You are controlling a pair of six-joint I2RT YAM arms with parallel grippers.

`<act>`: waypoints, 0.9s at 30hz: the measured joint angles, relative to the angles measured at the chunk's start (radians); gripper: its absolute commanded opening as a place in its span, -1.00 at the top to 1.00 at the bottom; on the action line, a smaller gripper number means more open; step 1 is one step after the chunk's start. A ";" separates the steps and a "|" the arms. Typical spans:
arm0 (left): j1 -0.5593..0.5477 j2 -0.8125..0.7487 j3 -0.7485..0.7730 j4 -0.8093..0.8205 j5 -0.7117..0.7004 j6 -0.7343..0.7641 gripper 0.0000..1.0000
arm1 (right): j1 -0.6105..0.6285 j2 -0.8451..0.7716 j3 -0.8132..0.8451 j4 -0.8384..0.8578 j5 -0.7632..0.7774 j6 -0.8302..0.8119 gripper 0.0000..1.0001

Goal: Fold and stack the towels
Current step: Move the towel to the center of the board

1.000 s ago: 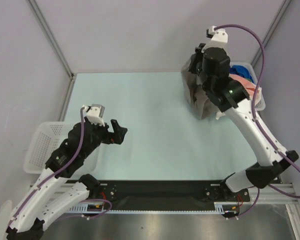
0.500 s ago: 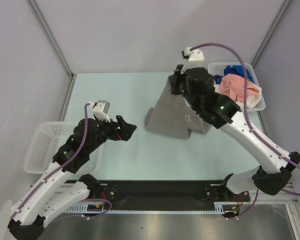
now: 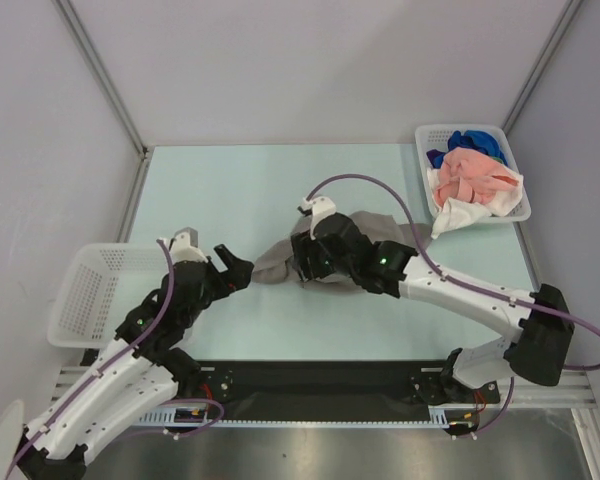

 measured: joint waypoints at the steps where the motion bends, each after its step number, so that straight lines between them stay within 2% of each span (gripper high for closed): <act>1: 0.000 0.005 -0.006 0.000 -0.006 -0.015 -0.81 | -0.014 -0.018 -0.009 0.000 0.001 0.003 -0.19; 8: -0.001 0.128 -0.072 0.048 -0.002 -0.072 -0.64 | -0.205 -0.140 -0.086 0.043 0.033 0.034 0.05; 12: -0.002 0.201 -0.128 0.076 0.002 -0.094 -0.50 | -0.256 -0.150 -0.170 0.053 0.036 0.042 0.27; 17: -0.002 0.256 -0.165 0.118 0.001 -0.111 -0.40 | -0.285 -0.151 -0.267 0.066 0.027 0.041 0.26; 23: -0.004 0.333 -0.214 0.211 -0.005 -0.118 -0.39 | -0.308 -0.153 -0.371 0.103 0.004 0.040 0.07; 27: -0.006 0.391 -0.235 0.280 -0.015 -0.114 -0.38 | -0.334 -0.146 -0.417 0.148 -0.035 0.041 0.05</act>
